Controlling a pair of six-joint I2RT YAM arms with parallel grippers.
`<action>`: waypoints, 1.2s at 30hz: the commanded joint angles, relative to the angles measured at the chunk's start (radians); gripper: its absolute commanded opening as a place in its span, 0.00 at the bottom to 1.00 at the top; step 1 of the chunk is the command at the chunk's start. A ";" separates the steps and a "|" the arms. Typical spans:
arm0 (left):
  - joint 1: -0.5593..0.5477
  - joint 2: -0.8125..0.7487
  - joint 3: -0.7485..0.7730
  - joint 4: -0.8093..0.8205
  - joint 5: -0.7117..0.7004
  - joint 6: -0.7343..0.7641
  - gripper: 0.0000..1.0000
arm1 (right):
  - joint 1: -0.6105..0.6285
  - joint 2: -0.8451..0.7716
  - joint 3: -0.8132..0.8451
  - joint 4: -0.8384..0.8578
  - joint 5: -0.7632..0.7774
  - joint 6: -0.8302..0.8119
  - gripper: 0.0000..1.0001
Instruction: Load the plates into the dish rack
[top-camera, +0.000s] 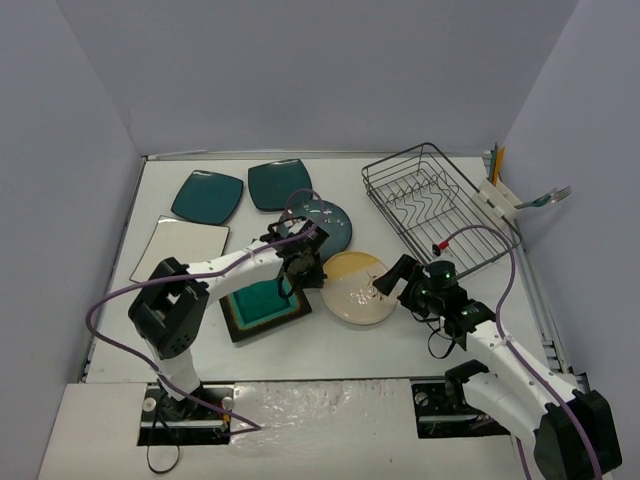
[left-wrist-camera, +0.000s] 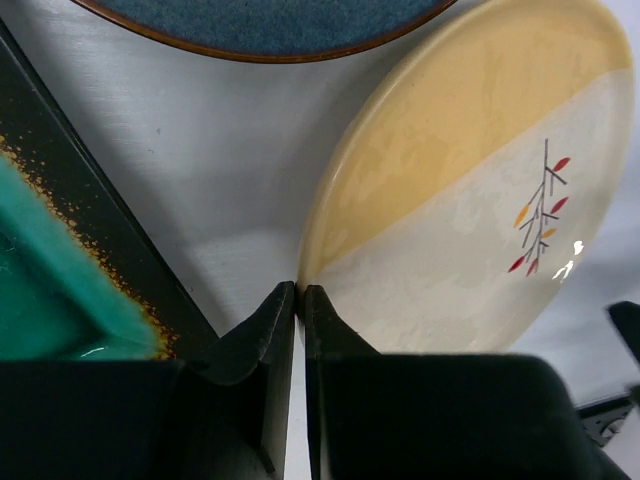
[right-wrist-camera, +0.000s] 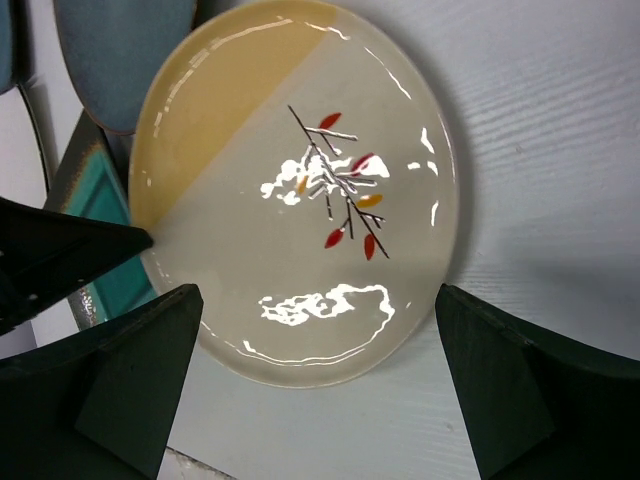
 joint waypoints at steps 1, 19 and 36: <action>0.024 -0.083 0.052 0.031 0.026 -0.064 0.00 | 0.013 0.042 -0.031 0.097 0.007 0.091 1.00; 0.075 -0.150 -0.040 0.142 0.103 -0.210 0.00 | 0.017 0.125 -0.214 0.343 -0.082 0.261 1.00; 0.104 -0.206 -0.132 0.202 0.087 -0.215 0.00 | 0.053 -0.044 0.076 -0.135 0.165 -0.013 1.00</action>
